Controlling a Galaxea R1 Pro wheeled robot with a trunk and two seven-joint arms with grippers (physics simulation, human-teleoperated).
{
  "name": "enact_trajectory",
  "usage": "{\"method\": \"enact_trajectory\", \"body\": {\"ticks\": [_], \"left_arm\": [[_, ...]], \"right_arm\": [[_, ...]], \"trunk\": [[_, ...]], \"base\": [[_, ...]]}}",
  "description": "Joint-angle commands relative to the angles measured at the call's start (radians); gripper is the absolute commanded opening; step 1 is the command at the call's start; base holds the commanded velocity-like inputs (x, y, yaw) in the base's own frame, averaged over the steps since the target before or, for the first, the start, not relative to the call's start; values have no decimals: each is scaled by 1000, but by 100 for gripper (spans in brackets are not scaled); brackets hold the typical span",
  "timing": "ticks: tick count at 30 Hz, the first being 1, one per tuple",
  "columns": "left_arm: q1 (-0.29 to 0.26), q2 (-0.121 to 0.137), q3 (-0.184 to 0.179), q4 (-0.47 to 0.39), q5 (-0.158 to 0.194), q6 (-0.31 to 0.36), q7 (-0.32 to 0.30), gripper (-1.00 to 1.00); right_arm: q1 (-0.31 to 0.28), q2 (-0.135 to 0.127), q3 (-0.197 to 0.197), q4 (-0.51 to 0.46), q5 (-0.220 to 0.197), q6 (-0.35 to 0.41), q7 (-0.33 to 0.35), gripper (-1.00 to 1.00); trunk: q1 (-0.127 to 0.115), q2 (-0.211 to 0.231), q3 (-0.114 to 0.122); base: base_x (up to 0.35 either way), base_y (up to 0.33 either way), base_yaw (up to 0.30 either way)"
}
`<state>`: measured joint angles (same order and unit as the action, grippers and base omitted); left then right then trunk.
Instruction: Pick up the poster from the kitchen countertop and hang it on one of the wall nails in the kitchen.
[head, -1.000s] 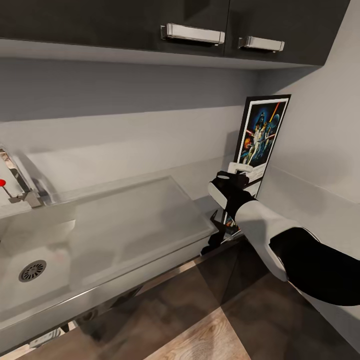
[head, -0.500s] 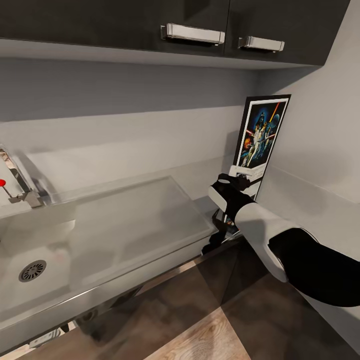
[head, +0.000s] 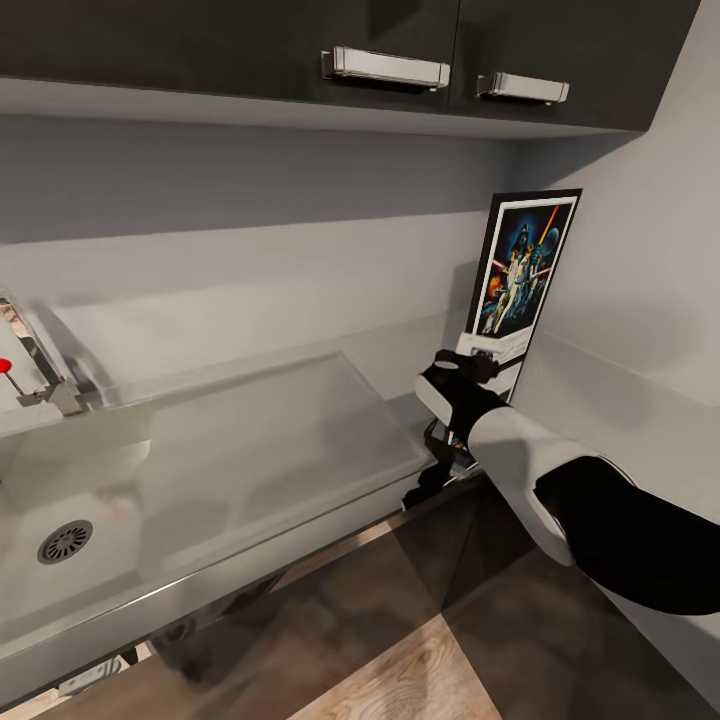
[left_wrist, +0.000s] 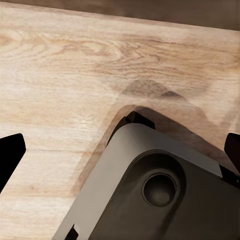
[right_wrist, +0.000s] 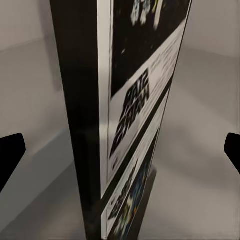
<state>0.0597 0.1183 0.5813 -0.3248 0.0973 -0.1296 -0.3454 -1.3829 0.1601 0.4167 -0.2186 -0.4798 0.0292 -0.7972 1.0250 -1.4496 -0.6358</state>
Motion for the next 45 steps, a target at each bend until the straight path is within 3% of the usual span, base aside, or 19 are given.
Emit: {"method": "enact_trajectory", "body": {"ticks": [1, 34, 45], "left_arm": [[0, 0, 2, 0, 10, 2, -7, 100], [0, 0, 3, 0, 10, 2, -7, 100], [0, 1, 2, 0, 10, 2, -7, 100]], "right_arm": [[-1, 0, 9, 3, -7, 3, -5, 100], [-1, -1, 8, 9, -7, 1, -5, 100], [-1, -1, 8, 17, -7, -49, -5, 100]], "trunk": [[0, 0, -1], [0, 0, -1], [0, 0, -1]], "base": [[0, 0, 0], [14, 9, 0], [21, 0, 0]]}}
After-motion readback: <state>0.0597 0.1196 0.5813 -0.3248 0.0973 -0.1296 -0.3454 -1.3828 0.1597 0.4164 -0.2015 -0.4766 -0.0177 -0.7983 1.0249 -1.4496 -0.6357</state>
